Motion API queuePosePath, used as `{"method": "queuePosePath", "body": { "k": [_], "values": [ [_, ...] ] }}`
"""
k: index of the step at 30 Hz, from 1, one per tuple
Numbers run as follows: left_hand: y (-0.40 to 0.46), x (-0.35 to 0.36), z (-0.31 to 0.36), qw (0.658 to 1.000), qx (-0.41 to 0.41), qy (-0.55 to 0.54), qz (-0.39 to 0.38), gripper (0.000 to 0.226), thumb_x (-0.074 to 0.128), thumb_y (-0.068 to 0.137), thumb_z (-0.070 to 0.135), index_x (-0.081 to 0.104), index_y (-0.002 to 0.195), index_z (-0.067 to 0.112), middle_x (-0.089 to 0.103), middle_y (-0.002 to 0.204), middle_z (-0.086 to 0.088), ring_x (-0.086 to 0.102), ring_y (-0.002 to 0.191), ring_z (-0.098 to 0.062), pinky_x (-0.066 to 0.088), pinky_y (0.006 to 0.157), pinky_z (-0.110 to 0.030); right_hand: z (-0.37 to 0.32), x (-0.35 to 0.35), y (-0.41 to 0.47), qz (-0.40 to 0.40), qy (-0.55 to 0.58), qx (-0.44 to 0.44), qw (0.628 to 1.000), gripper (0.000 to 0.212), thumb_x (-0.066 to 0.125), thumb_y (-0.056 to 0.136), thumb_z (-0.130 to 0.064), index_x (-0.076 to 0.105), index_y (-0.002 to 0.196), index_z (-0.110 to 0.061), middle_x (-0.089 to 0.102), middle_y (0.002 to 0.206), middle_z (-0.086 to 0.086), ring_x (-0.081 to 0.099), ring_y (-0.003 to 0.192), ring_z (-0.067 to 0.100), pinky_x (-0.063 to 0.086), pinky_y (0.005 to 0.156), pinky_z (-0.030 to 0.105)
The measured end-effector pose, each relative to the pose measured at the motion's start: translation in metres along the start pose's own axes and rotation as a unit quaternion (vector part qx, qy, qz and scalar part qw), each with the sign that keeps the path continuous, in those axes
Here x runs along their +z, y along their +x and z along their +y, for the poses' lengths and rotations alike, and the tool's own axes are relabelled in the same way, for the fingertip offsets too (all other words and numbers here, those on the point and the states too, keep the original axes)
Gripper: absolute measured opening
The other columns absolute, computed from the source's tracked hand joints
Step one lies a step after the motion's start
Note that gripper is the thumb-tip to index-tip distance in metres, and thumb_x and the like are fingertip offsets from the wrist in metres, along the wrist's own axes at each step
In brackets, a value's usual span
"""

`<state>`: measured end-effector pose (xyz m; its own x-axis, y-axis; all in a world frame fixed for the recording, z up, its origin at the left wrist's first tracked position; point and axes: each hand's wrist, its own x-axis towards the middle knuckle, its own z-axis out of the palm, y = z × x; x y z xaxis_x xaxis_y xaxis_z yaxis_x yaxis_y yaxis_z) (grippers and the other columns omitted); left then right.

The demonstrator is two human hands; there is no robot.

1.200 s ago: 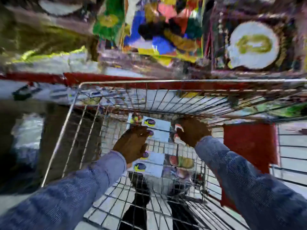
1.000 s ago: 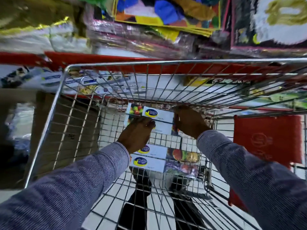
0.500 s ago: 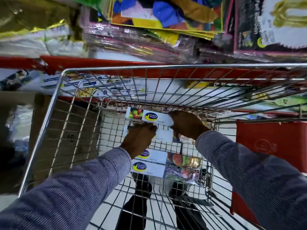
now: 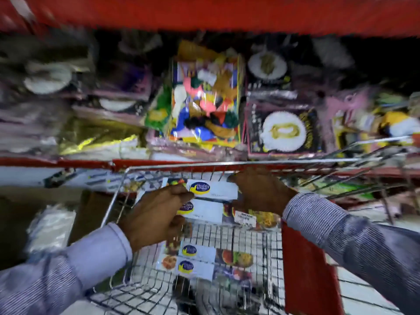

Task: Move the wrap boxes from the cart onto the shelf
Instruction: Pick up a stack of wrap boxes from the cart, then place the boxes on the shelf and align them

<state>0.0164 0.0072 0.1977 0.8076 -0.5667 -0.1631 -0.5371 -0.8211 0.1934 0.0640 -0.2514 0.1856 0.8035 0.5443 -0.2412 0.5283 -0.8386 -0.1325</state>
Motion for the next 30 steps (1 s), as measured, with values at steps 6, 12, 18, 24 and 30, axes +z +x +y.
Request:
{"method": "queuePosePath", "body": {
  "k": [6, 12, 18, 24, 30],
  "values": [
    [-0.017, -0.154, 0.028, 0.995, 0.004, -0.001, 0.099, 0.067, 0.076, 0.069, 0.029, 0.058, 0.133, 0.030, 0.061, 0.136, 0.009, 0.061, 0.121, -0.014, 0.043, 0.097, -0.016, -0.003, -0.196, -0.039, 0.097, -0.036, -0.011, 0.995, 0.044, 0.071, 0.072, -0.051, 0.065, 0.108, -0.028, 0.072, 0.103, -0.003, 0.065, 0.097, 0.022, 0.046, 0.071, 0.030],
    [-0.009, -0.263, 0.057, 0.974, 0.038, 0.028, 0.220, 0.067, 0.074, 0.061, 0.035, 0.050, 0.124, 0.038, 0.072, 0.119, 0.010, 0.070, 0.106, -0.017, 0.061, 0.078, -0.030, -0.009, -0.332, -0.066, 0.157, -0.077, -0.003, 0.985, 0.039, 0.073, 0.074, -0.044, 0.069, 0.104, -0.021, 0.070, 0.086, 0.004, 0.060, 0.081, 0.025, 0.041, 0.065, 0.029],
    [0.017, -0.315, 0.047, 0.966, 0.028, 0.029, 0.254, 0.058, 0.073, 0.076, 0.041, 0.056, 0.131, 0.036, 0.058, 0.136, 0.016, 0.054, 0.127, -0.009, 0.043, 0.102, -0.022, 0.010, -0.394, -0.061, 0.198, -0.063, 0.029, 0.978, 0.051, 0.074, 0.078, -0.039, 0.064, 0.121, -0.013, 0.071, 0.105, 0.010, 0.063, 0.100, 0.030, 0.049, 0.077, 0.033],
    [0.046, -0.334, 0.046, 0.969, 0.021, 0.028, 0.245, 0.056, 0.067, 0.080, 0.039, 0.054, 0.134, 0.034, 0.056, 0.139, 0.010, 0.050, 0.131, -0.012, 0.041, 0.106, -0.025, 0.042, -0.415, -0.023, 0.206, -0.010, 0.061, 0.977, 0.031, 0.075, 0.080, -0.023, 0.067, 0.101, -0.002, 0.064, 0.089, 0.017, 0.058, 0.083, 0.027, 0.048, 0.076, 0.036],
    [0.070, -0.335, 0.042, 0.975, 0.003, 0.007, 0.221, 0.059, 0.069, 0.084, 0.045, 0.049, 0.139, 0.037, 0.053, 0.137, 0.015, 0.047, 0.129, -0.010, 0.042, 0.104, -0.029, 0.062, -0.403, 0.026, 0.170, 0.001, 0.086, 0.982, 0.038, 0.071, 0.086, -0.021, 0.063, 0.117, -0.002, 0.054, 0.119, 0.019, 0.056, 0.109, 0.032, 0.047, 0.088, 0.035]
  ]
}}
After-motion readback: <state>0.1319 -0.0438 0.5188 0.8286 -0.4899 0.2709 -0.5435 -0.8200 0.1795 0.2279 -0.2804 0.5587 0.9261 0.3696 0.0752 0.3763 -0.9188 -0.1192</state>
